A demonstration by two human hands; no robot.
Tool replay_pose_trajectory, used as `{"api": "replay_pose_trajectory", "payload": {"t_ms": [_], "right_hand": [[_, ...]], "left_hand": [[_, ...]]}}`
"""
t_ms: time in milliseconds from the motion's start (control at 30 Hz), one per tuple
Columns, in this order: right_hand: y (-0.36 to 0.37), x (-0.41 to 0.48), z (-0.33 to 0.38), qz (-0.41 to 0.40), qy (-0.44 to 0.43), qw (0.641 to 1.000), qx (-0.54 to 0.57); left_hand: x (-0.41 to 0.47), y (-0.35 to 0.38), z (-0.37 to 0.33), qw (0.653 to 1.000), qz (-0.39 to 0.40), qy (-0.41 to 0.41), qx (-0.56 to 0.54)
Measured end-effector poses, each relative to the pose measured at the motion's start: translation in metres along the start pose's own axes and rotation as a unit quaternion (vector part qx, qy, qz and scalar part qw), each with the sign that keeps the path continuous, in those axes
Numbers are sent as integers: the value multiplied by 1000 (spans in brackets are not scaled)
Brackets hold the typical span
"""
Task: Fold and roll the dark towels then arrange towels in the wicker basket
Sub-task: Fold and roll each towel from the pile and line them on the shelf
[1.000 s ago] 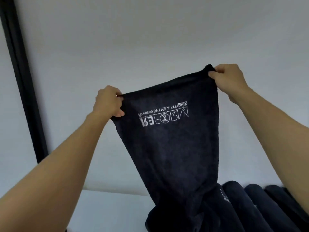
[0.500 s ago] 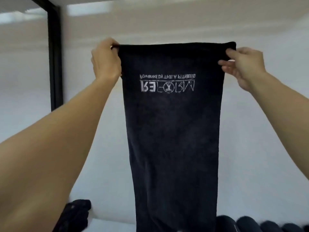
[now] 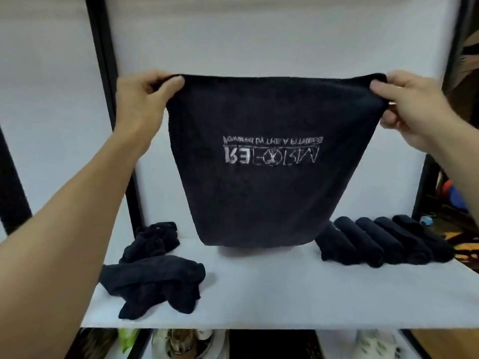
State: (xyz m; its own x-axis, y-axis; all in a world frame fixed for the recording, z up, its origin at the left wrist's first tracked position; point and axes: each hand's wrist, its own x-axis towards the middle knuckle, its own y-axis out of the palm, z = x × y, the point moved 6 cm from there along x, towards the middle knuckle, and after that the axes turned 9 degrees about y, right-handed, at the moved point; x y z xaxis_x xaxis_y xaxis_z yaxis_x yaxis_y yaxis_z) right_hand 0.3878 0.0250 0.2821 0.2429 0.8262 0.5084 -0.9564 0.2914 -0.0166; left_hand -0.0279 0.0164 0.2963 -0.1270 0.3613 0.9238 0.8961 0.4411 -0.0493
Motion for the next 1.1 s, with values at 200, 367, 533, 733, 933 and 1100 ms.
{"api": "replay_pose_trajectory", "payload": {"t_ms": [200, 367, 533, 733, 933, 1100], "right_hand": [[6, -73, -88, 63, 137, 985, -89], [15, -125, -194, 96, 253, 940, -207], [28, -140, -258, 157, 315, 902, -249], [32, -48, -273, 59, 272, 936, -218], [56, 49, -336, 13, 223, 923, -312], [90, 73, -415, 27, 242, 890, -385]], "left_hand": [[-116, -4, 67, 963, 156, -219, -17], [-232, 20, 137, 889, 268, -369, 36], [-284, 48, 174, 856, 357, -361, 96], [-223, 84, 227, 895, 221, -378, 82], [-190, 135, 312, 886, 166, -406, 151], [-216, 162, 377, 848, 165, -471, 178]]}}
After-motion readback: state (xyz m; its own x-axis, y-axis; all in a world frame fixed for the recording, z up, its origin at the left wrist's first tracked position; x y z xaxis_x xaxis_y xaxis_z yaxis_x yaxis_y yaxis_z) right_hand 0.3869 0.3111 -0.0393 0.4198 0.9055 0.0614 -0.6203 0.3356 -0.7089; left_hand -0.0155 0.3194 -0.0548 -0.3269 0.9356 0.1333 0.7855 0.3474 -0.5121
